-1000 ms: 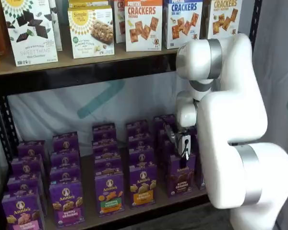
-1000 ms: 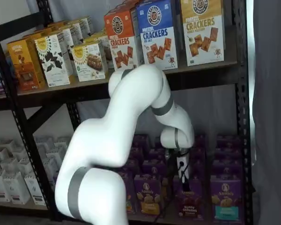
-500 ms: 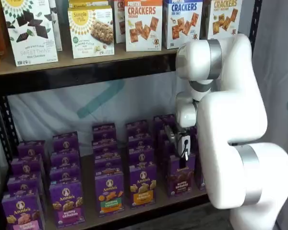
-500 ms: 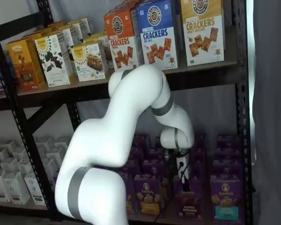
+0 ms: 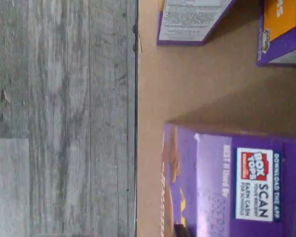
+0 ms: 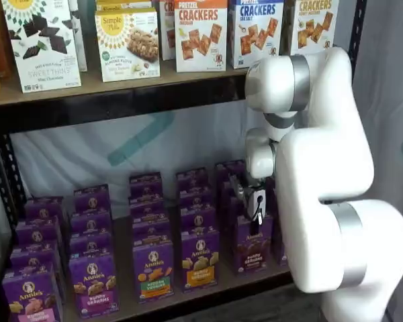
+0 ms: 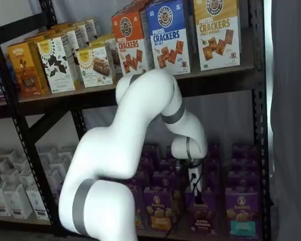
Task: Pick up the purple box with a brown patch in the center, on the bottom shelf, the fifth box from the left
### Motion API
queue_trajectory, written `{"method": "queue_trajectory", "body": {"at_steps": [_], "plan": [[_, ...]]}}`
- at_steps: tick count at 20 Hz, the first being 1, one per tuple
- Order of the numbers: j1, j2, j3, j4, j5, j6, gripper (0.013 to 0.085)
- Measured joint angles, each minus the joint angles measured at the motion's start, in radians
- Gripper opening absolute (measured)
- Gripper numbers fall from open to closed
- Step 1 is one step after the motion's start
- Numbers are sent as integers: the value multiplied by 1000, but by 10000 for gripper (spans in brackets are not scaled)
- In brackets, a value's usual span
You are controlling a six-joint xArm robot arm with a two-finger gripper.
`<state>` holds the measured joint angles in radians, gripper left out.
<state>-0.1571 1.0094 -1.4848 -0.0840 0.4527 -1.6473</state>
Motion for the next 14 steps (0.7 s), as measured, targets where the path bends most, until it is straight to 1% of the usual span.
{"method": "queue_trajectory", "body": {"at_steps": [3, 6, 9, 10, 11, 13, 14], "plan": [[3, -15, 24, -3, -13, 6, 250], [6, -42, 69, -11, -44, 16, 250], [10, -82, 127, 21, -69, -8, 250], [11, -97, 148, 23, -80, -9, 250], [12, -113, 174, 20, -97, -5, 250], [14, -151, 233, -2, -136, 17, 250], [18, -172, 263, -1, -149, 20, 250]]}}
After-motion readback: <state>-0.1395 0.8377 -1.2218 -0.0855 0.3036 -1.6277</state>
